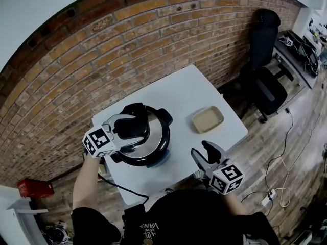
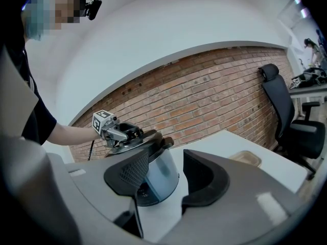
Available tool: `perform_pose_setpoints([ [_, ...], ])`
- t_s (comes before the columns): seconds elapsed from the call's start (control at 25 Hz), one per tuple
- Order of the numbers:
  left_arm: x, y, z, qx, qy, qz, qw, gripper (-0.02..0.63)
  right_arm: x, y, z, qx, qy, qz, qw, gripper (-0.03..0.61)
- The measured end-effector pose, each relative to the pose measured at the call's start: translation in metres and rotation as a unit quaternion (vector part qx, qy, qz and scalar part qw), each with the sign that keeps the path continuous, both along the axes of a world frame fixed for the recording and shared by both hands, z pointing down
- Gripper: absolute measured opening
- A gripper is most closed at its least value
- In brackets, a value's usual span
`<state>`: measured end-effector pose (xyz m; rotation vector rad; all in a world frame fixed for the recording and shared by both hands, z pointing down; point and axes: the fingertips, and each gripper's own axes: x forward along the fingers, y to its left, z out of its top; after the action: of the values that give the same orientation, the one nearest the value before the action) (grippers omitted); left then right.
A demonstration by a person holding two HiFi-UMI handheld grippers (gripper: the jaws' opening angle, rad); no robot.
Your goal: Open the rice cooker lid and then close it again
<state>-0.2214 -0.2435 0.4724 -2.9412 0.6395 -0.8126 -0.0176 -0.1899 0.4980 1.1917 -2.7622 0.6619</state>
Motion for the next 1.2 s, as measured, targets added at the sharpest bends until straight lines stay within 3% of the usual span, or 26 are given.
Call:
perform_pose_setpoints([
  [0.2, -0.001, -0.003, 0.0, 0.0, -0.002, -0.019, 0.9998, 0.291, 0.003, 0.001, -0.001, 0.001, -0.002, 0.003, 1.0, 0.202],
  [0.52, -0.005, -0.008, 0.0, -0.003, 0.0, -0.091, 0.9959, 0.291, 0.0, 0.007, -0.002, 0.001, -0.002, -0.009, 1.0, 0.202],
  [0.84, -0.01, -0.012, 0.0, -0.004, 0.001, -0.18, 0.9837, 0.29, -0.012, 0.019, -0.005, 0.007, -0.005, -0.025, 1.0, 0.202],
  [1.2, -0.011, -0.011, 0.0, -0.001, 0.004, -0.195, 0.9807, 0.295, -0.027, 0.043, -0.009, 0.016, -0.014, -0.034, 0.999, 0.202],
])
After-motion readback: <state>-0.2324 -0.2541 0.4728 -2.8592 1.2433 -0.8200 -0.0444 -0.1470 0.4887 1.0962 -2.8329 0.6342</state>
